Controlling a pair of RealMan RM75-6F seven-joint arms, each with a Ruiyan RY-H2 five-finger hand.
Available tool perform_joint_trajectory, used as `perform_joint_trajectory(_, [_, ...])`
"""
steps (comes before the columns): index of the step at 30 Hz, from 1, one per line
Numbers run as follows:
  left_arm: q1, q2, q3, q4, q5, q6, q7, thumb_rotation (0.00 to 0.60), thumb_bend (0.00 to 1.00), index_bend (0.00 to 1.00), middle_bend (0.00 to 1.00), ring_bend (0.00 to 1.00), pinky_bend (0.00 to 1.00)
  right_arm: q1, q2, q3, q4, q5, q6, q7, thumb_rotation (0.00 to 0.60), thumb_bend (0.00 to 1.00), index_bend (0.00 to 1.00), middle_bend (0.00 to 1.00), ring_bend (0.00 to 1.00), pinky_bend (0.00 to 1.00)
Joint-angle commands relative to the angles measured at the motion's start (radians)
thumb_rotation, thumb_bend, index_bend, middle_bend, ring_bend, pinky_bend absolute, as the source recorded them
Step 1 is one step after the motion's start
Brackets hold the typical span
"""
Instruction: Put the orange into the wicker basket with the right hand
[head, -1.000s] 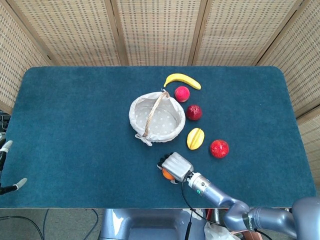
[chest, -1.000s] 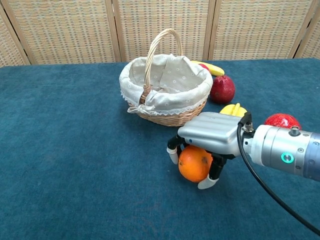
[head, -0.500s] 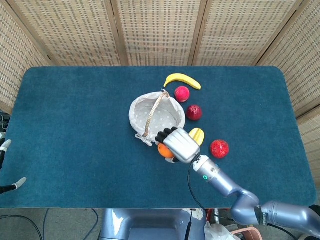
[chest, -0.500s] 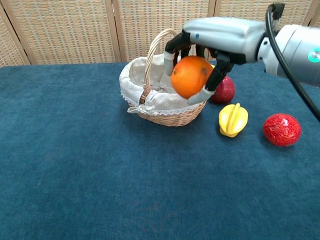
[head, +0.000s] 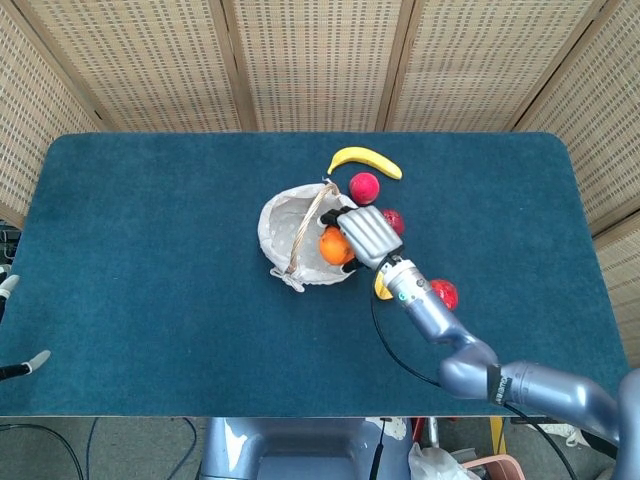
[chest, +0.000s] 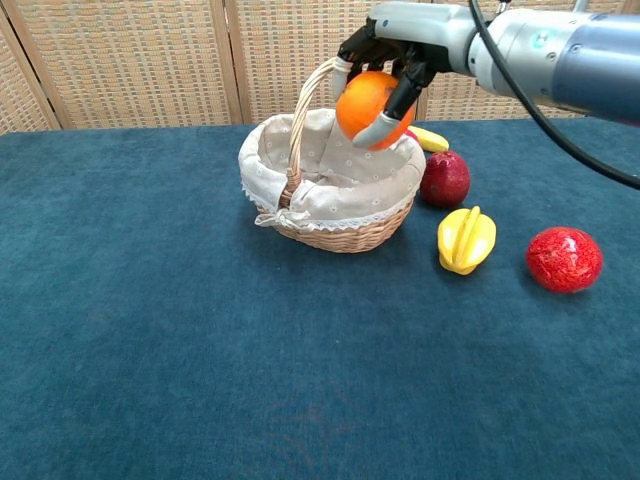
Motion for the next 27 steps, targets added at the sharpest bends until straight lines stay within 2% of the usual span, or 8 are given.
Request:
perform_joint_trajectory(1, [-0.005, 0.000, -0.005, 0.004, -0.014, -0.010, -0.004, 0.600, 0.00, 0.00, 0.00, 0.00, 0.00, 0.057, -0.084, 0.025, 0.094, 0.039, 0.011, 0.009, 0.600, 0.33, 0.49, 0.47, 0.40, 0.63])
perform_joint_trajectory(5, [-0.008, 0.001, -0.008, 0.008, -0.028, -0.020, -0.008, 0.600, 0.00, 0.00, 0.00, 0.00, 0.00, 0.088, -0.137, 0.029, 0.156, 0.069, 0.002, 0.030, 0.600, 0.33, 0.49, 0.47, 0.40, 0.62])
perform_joint_trajectory(7, [-0.010, 0.002, -0.010, 0.008, -0.035, -0.024, -0.010, 0.600, 0.00, 0.00, 0.00, 0.00, 0.00, 0.102, -0.154, 0.013, 0.182, 0.067, -0.011, 0.027, 0.600, 0.23, 0.48, 0.45, 0.37, 0.56])
perform_joint_trajectory(10, [-0.010, 0.005, -0.010, 0.006, -0.037, -0.025, -0.015, 0.600, 0.00, 0.00, 0.00, 0.00, 0.00, 0.112, -0.158, 0.001, 0.189, 0.069, -0.043, 0.047, 0.600, 0.01, 0.32, 0.24, 0.14, 0.29])
perform_joint_trajectory(12, [-0.010, 0.007, -0.010, 0.006, -0.036, -0.024, -0.020, 0.600, 0.00, 0.00, 0.00, 0.00, 0.00, 0.117, -0.156, -0.001, 0.190, 0.075, -0.055, 0.057, 0.600, 0.00, 0.19, 0.08, 0.02, 0.12])
perform_joint_trajectory(14, [-0.010, 0.008, -0.010, 0.006, -0.034, -0.024, -0.023, 0.600, 0.00, 0.00, 0.00, 0.00, 0.00, 0.119, -0.153, -0.004, 0.189, 0.077, -0.055, 0.054, 0.600, 0.00, 0.11, 0.01, 0.00, 0.04])
perform_joint_trajectory(22, [-0.008, 0.013, -0.006, 0.006, -0.020, -0.019, -0.035, 0.600, 0.00, 0.00, 0.00, 0.00, 0.00, 0.098, -0.085, -0.039, 0.110, 0.072, -0.013, -0.004, 0.600, 0.00, 0.08, 0.00, 0.00, 0.00])
perform_joint_trajectory(27, [-0.002, 0.015, 0.001, 0.003, -0.001, -0.004, -0.038, 0.600, 0.00, 0.00, 0.00, 0.00, 0.00, 0.038, 0.038, -0.096, -0.034, 0.033, 0.020, -0.043, 0.600, 0.00, 0.08, 0.00, 0.00, 0.00])
